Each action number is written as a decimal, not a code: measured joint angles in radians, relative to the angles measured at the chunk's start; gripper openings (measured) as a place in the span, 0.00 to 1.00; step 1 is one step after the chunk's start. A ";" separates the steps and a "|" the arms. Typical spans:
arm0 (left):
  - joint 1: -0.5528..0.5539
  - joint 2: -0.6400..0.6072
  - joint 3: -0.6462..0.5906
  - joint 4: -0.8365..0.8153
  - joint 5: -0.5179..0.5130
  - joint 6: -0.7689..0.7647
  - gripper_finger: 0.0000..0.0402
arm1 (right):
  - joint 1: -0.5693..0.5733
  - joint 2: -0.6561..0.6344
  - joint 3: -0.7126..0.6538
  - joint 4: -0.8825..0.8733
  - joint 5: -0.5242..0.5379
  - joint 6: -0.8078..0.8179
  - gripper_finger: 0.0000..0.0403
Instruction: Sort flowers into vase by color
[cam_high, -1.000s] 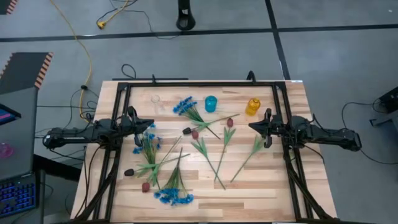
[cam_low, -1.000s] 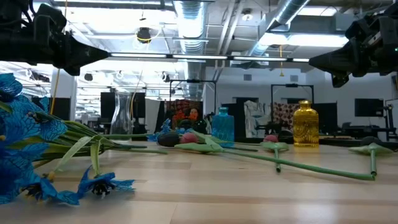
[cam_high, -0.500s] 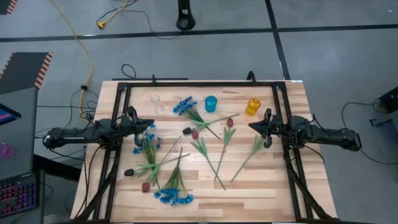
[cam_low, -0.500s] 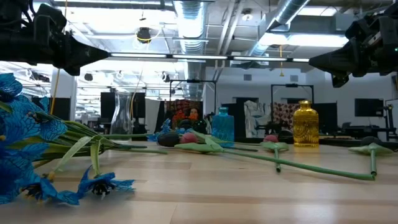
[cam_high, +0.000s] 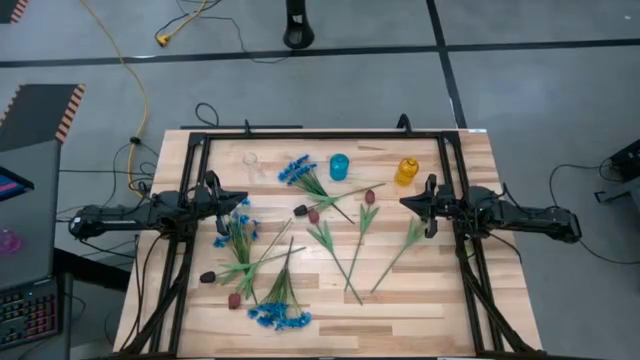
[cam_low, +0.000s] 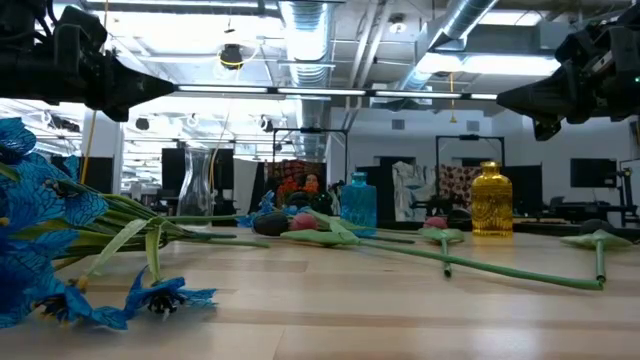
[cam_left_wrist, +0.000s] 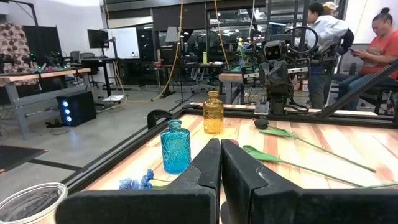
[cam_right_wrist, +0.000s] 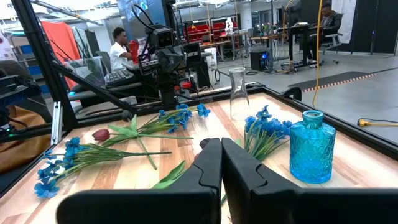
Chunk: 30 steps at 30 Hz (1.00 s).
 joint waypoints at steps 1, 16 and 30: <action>0.000 0.000 0.000 0.000 0.000 0.001 0.00 | 0.000 0.000 0.000 0.000 0.000 0.000 0.09; 0.000 0.000 0.000 0.000 0.000 -0.041 0.00 | 0.000 0.000 0.000 0.000 0.000 0.000 0.09; 0.000 0.000 0.000 0.005 -0.054 -0.148 0.06 | 0.000 0.000 0.000 0.003 0.000 0.000 0.09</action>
